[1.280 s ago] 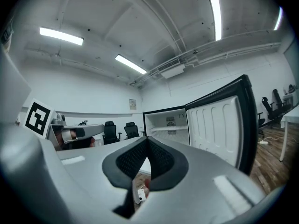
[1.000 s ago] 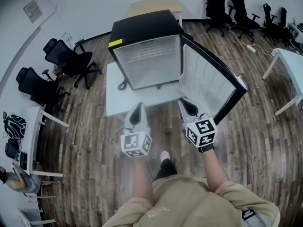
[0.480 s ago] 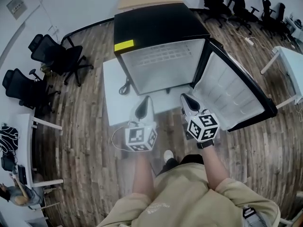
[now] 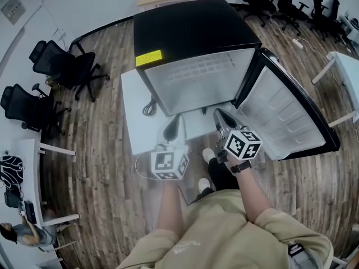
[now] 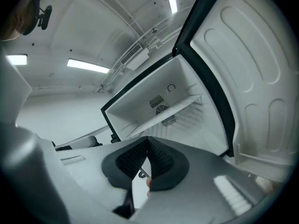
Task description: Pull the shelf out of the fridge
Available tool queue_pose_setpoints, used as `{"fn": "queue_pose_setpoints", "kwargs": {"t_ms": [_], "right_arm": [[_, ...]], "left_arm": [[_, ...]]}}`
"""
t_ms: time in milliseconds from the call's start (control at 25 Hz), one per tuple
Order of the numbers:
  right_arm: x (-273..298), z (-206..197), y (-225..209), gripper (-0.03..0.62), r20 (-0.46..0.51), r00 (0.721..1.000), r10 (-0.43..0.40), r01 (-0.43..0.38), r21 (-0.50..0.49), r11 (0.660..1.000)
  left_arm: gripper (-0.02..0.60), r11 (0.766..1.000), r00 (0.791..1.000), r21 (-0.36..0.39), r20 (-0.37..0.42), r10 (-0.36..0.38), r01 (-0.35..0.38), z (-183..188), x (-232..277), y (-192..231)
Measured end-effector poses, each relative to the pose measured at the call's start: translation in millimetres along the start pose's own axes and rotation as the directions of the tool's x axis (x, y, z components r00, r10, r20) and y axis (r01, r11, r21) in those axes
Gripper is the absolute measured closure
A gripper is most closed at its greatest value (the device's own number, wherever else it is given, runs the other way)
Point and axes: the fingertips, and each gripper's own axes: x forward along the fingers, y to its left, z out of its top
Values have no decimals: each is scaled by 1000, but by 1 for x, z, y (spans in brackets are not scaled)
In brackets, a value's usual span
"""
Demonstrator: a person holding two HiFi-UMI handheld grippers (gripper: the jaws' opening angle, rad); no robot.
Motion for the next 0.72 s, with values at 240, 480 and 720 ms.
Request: {"fn": "queue_pose_setpoints", "kwargs": {"t_ms": [240,480,720], "right_arm": [[55,0,-12,548,9,997,75,-76,157,985],[106,7,-31,533,15,997,79,-79,344,936],[144,24,-46,488,64,991,122,-137,463,876]], "left_arm": [[580,1000,1000,18,-25,15,-15,-6,31,22],[580,999,999,21,-46,25,-24,-10,64,44],[580,999,998,28,-66,16,-14,-13,92,50]]}}
